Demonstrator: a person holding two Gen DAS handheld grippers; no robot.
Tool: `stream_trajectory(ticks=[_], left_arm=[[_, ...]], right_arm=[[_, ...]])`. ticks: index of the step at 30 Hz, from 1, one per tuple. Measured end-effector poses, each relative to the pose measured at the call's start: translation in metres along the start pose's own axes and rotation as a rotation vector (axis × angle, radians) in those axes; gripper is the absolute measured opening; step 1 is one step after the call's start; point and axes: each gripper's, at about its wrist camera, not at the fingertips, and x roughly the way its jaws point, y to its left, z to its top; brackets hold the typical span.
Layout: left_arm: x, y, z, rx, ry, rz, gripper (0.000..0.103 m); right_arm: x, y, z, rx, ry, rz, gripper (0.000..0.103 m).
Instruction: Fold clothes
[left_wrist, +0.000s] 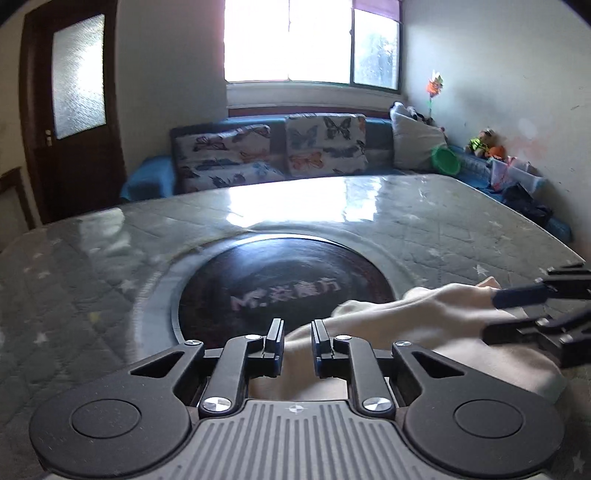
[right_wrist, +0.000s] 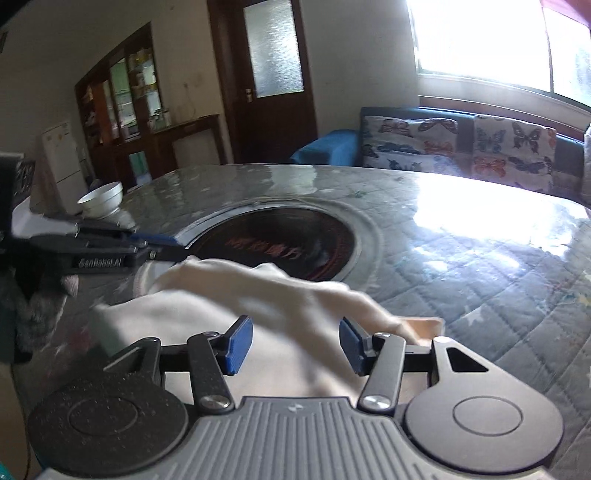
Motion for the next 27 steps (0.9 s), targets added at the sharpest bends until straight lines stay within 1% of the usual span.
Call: stream_trajectory(ticks=[4,6,10,11,13,17,19,22,24,27], left_arm=[[0.021,-0.002,-0.005,0.005,0.045,0.008,0.017],[0.028,0.001,-0.008,-0.006,0.067,0.018,0.017],[0.026,0.004,-0.013,0.0,0.062,0.018,0.019],[0.025,0.003,-0.013,0.002,0.061,0.018,0.021],[0.023,0.001,-0.012,0.002,0.054,0.015,0.025],[0.013,-0.009,-0.008,0.011,0.024,0.016,0.042],[0.007,-0.013,-0.007,0.021,0.013,0.002,0.042],[-0.003,-0.02,-0.006,0.042,-0.002,-0.019,0.042],[-0.01,-0.028,-0.007,0.055,-0.011,-0.049,0.045],[-0.014,-0.045,-0.01,0.092,-0.012,-0.104,0.046]], right_arm=[[0.012,-0.016,0.001,0.026,0.026,-0.039,0.051],[0.014,-0.026,0.0,0.038,0.033,-0.065,0.046],[0.007,-0.037,-0.002,0.023,0.011,-0.141,0.046],[0.005,-0.038,-0.002,0.019,0.005,-0.154,0.046],[0.002,-0.038,-0.003,0.013,-0.001,-0.149,0.047],[0.005,-0.035,-0.004,-0.022,0.008,-0.142,0.052],[0.012,-0.034,-0.006,-0.053,0.019,-0.163,0.053],[0.017,-0.037,-0.005,-0.069,0.022,-0.225,0.053],[0.012,-0.04,-0.004,-0.052,0.011,-0.221,0.053],[0.005,-0.036,-0.001,-0.06,-0.002,-0.176,0.056]])
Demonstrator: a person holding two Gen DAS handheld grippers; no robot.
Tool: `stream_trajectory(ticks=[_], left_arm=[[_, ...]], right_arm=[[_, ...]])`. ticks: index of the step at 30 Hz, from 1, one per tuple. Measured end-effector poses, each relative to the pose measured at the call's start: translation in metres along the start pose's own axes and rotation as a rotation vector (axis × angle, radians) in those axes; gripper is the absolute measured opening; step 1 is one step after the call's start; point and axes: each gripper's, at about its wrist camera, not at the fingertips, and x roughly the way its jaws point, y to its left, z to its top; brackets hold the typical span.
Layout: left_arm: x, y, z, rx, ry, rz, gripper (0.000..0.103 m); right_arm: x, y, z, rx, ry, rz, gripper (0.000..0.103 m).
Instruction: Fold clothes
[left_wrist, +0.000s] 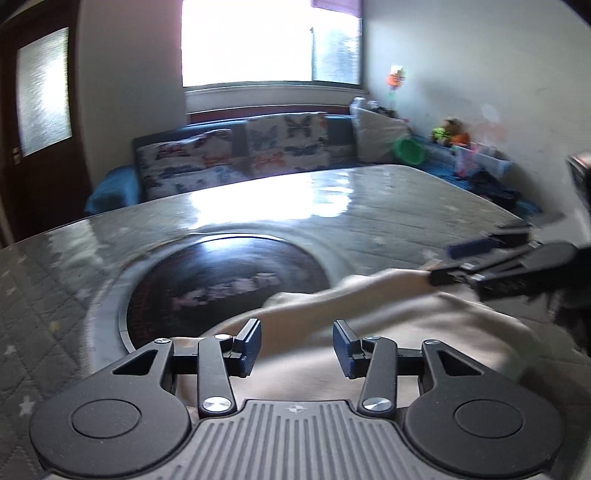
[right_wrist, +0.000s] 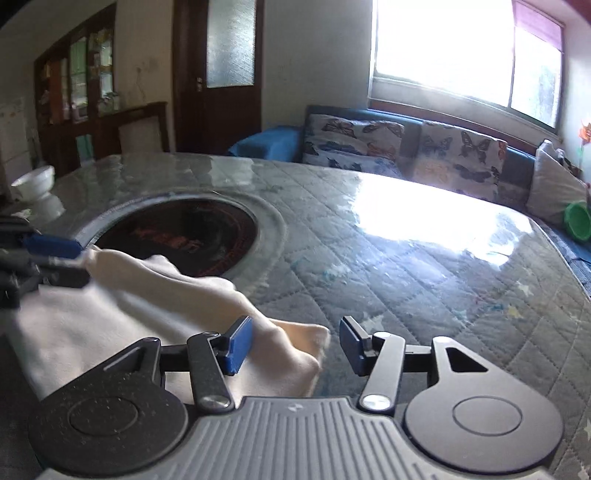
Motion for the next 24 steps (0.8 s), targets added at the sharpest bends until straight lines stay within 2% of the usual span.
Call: stream_trajectory(ticks=[2,5,10,15,24], left_arm=[[0.002,-0.014,-0.001,0.026,0.002,-0.039,0.049],[0.007,-0.033,-0.004,0.053,0.014,-0.082,0.049],[0.008,-0.05,-0.013,0.099,0.034,-0.123,0.052],[0.005,-0.055,-0.02,0.117,0.032,-0.139,0.055],[-0.002,-0.056,-0.027,0.12,0.034,-0.151,0.056]], right_arm=[[-0.002,0.003,0.001,-0.016,0.005,0.045,0.06],[0.005,0.009,0.0,-0.052,0.03,0.056,0.06],[0.008,0.005,-0.003,-0.04,0.04,0.004,0.062],[-0.006,0.01,-0.007,-0.071,0.025,0.016,0.066],[-0.026,0.029,-0.027,-0.135,0.039,0.026,0.067]])
